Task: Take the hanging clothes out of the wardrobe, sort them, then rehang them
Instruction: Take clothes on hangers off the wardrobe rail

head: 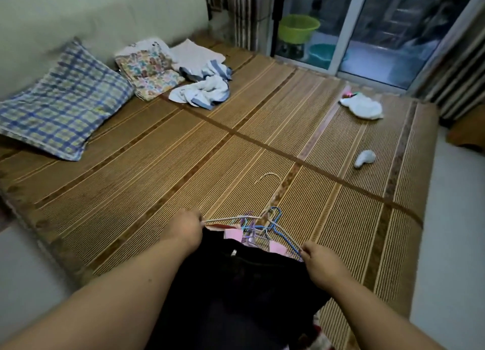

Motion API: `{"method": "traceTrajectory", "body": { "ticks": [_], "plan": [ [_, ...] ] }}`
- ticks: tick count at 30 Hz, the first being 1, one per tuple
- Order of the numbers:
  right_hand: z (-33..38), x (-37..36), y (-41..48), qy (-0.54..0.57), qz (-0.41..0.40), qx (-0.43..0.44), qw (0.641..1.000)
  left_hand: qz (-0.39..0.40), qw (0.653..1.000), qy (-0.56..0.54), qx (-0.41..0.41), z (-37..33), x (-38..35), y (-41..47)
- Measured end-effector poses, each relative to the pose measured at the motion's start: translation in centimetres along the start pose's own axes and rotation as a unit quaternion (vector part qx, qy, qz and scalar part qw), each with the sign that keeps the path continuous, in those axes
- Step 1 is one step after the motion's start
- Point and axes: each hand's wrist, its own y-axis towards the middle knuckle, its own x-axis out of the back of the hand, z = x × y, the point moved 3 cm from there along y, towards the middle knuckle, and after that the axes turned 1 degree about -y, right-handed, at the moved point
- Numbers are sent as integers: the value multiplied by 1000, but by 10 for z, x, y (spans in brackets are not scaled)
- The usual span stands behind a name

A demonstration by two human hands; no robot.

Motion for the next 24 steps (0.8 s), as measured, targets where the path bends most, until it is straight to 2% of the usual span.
{"method": "traceTrajectory", "body": {
  "ticks": [6,11,18,24],
  "plan": [
    [-14,-21,50,47,-7,-65,997,60,996,-70,-4,2,-52,24],
    [2,-24,54,40,-7,-39,998,98,994,-57,-2,13,-52,15],
    [81,-4,30,-26,-15,117,993,78,995,-62,-11,27,-1,-16],
    [201,31,-17,-66,-27,284,956,7,995,-89,-50,55,89,-69]
  ]
}}
